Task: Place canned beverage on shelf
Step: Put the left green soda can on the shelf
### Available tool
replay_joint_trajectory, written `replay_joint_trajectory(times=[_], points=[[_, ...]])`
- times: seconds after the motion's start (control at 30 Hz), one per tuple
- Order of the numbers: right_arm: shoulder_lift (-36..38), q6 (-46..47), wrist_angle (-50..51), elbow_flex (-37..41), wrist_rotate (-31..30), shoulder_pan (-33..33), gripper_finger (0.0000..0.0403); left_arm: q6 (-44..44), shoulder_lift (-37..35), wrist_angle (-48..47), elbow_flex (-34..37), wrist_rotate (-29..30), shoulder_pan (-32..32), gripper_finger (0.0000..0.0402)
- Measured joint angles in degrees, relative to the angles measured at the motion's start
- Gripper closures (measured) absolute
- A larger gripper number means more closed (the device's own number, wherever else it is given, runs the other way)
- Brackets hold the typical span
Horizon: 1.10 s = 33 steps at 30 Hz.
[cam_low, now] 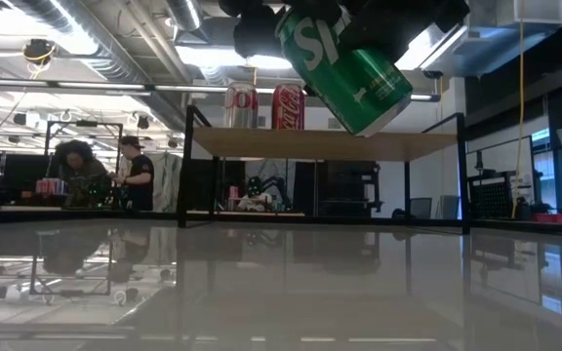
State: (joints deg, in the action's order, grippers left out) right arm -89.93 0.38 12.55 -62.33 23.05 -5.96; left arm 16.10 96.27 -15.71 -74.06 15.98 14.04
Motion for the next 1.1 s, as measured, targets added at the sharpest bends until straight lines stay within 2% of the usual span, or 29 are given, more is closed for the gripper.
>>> replay_joint_trajectory(times=[0.27,0.53,0.67,0.87,1.1], points=[[1.05,-0.44,1.46,0.00,1.59,-0.14,0.0103,-0.80,-0.44,-0.68,-0.61,-6.43,0.11,0.0063],[5.94,-0.42,2.83,0.00,0.13,-0.07,0.0105,-1.62,-4.79,-6.77,-2.19,-1.65,0.56,0.0062],[9.21,-0.70,3.16,0.00,-1.43,0.16,0.0103,-1.20,-8.69,-12.28,-2.12,-1.51,0.25,0.0062],[15.44,-0.70,3.45,0.02,-1.89,4.26,0.0103,0.13,-15.32,-19.49,-2.12,0.68,0.18,0.0062],[21.50,-2.60,2.32,0.02,-3.04,13.46,0.0098,-0.45,-24.35,-22.92,-2.12,1.58,0.20,0.0062]])
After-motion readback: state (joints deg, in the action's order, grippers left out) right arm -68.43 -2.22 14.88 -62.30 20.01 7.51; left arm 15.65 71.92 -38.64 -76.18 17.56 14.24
